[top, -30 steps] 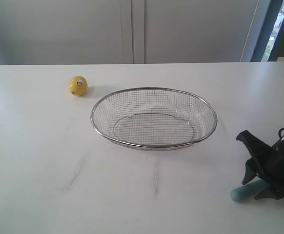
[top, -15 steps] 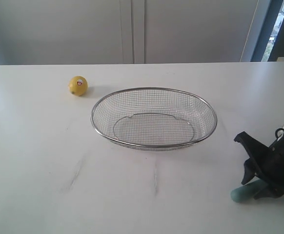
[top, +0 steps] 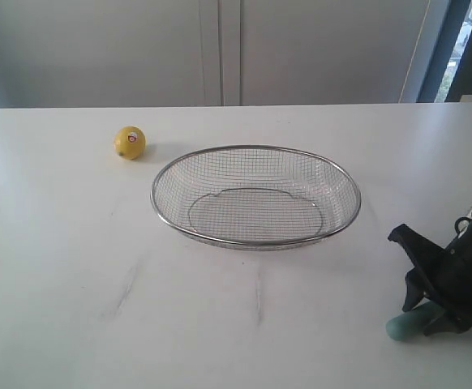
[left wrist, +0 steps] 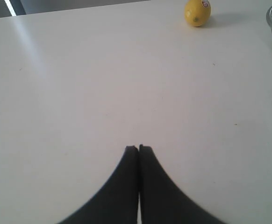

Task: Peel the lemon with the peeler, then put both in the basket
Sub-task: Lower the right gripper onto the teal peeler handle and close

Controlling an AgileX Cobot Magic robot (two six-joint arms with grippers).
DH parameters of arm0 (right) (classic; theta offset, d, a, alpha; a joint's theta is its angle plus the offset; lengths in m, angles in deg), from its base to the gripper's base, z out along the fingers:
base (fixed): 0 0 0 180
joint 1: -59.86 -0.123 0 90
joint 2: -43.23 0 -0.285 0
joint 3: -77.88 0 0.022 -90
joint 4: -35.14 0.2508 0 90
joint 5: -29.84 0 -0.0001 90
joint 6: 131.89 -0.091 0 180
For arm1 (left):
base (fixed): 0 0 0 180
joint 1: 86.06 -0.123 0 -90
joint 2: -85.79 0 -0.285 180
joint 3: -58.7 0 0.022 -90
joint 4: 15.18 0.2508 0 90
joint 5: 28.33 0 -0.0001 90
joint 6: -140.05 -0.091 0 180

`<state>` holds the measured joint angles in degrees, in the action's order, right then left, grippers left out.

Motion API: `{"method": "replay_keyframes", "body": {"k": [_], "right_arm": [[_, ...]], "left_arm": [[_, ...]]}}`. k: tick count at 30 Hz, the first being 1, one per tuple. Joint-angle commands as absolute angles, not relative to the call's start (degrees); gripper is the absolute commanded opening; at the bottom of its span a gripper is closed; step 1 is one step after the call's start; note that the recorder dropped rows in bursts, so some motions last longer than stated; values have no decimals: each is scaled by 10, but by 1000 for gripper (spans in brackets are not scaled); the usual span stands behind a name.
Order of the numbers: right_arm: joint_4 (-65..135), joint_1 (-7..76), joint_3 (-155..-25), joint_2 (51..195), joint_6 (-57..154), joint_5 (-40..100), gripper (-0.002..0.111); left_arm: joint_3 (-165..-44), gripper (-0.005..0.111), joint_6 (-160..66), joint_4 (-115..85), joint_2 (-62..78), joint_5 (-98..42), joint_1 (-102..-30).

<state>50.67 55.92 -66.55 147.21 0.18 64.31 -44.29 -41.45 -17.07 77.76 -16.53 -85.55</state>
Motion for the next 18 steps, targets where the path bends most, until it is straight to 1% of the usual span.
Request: {"method": "replay_keyframes", "body": {"k": [1, 5, 11, 14, 17, 18], "right_arm": [[496, 559, -668, 1472, 3, 645, 32], [495, 559, -668, 1472, 7, 649, 29], [481, 559, -668, 1472, 14, 656, 20], [472, 559, -668, 1472, 18, 657, 12], [468, 559, -670, 1471, 40, 656, 0], [468, 559, -672, 1467, 66, 652, 0]], "left_arm": [[-441, 0, -415, -174, 780, -167, -852], [-441, 0, -415, -174, 780, -167, -852], [-441, 0, -415, -174, 780, -167, -852], [-441, 0, -415, -174, 780, -167, -852], [-441, 0, -415, -174, 780, -167, -852], [-441, 0, -415, -174, 780, -167, -852]]}}
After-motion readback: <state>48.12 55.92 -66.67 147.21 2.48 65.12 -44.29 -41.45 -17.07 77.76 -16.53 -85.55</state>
